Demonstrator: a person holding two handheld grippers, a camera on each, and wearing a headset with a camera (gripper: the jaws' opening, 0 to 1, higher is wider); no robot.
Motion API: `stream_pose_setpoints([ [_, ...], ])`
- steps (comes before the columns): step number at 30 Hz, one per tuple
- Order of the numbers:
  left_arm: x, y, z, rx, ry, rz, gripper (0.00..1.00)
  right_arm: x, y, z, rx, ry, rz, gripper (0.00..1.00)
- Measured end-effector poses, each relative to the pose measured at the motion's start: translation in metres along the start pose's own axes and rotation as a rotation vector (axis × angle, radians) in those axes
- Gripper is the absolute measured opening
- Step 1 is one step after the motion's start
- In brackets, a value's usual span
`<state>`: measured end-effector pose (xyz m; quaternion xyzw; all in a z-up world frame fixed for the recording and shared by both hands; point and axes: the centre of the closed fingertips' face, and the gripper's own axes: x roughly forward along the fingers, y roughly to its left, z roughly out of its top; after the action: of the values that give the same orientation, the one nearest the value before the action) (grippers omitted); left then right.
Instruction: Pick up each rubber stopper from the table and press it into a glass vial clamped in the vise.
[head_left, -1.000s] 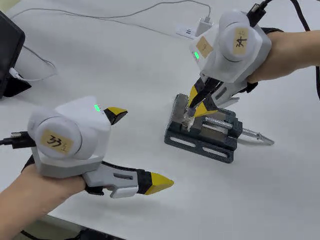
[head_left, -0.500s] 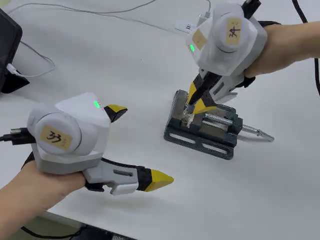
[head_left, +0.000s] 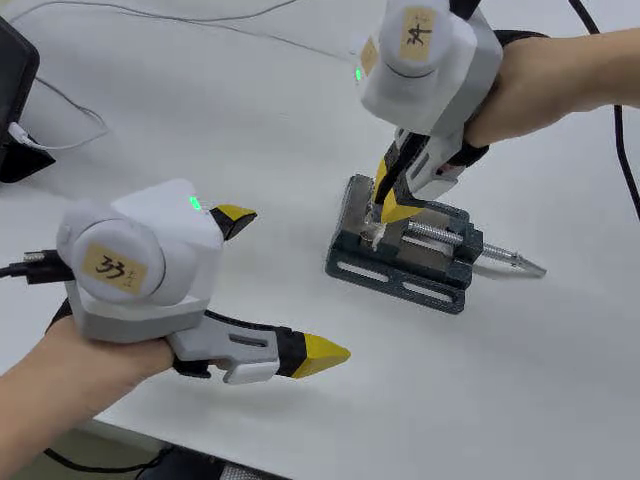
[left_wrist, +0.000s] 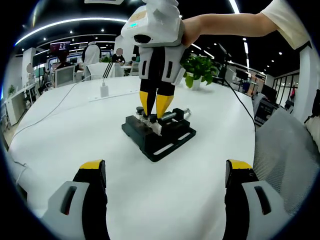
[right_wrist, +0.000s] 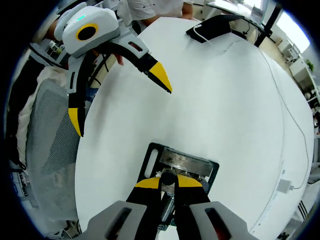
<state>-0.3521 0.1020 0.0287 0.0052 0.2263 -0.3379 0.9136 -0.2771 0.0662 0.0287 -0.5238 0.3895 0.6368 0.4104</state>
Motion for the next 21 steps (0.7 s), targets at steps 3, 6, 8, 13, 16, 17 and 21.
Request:
stream_pose_setpoints([
  [3, 0.0006, -0.0015, 0.0002, -0.001, 0.001, -0.003, 0.99, 0.0002, -0.0012, 0.0007, 0.028, 0.002, -0.002, 0.04],
  [6, 0.0008, -0.003, 0.0001, 0.001, 0.003, -0.007, 0.98, 0.0001, 0.0011, 0.0006, 0.021, 0.006, -0.008, 0.04],
  [8, 0.0009, -0.004, 0.0002, -0.002, 0.006, -0.011, 0.97, 0.0001, 0.001, 0.0004, -0.004, 0.006, -0.009, 0.05],
  [13, 0.0002, -0.0033, 0.002, 0.0, 0.003, -0.008, 0.97, -0.0009, 0.0011, -0.0002, -0.017, -0.006, -0.009, 0.05],
  [16, -0.0001, -0.0025, 0.0023, -0.003, 0.002, -0.009, 0.97, -0.0001, 0.0, -0.0005, -0.041, -0.005, -0.008, 0.06],
  [17, 0.0, -0.0019, 0.0018, -0.003, 0.004, -0.008, 0.97, -0.0001, 0.0001, -0.0006, -0.05, -0.002, -0.008, 0.06],
  [21, -0.0003, -0.0019, 0.0014, -0.003, 0.005, -0.009, 0.97, -0.0003, -0.0015, -0.0011, -0.058, 0.002, -0.01, 0.06],
])
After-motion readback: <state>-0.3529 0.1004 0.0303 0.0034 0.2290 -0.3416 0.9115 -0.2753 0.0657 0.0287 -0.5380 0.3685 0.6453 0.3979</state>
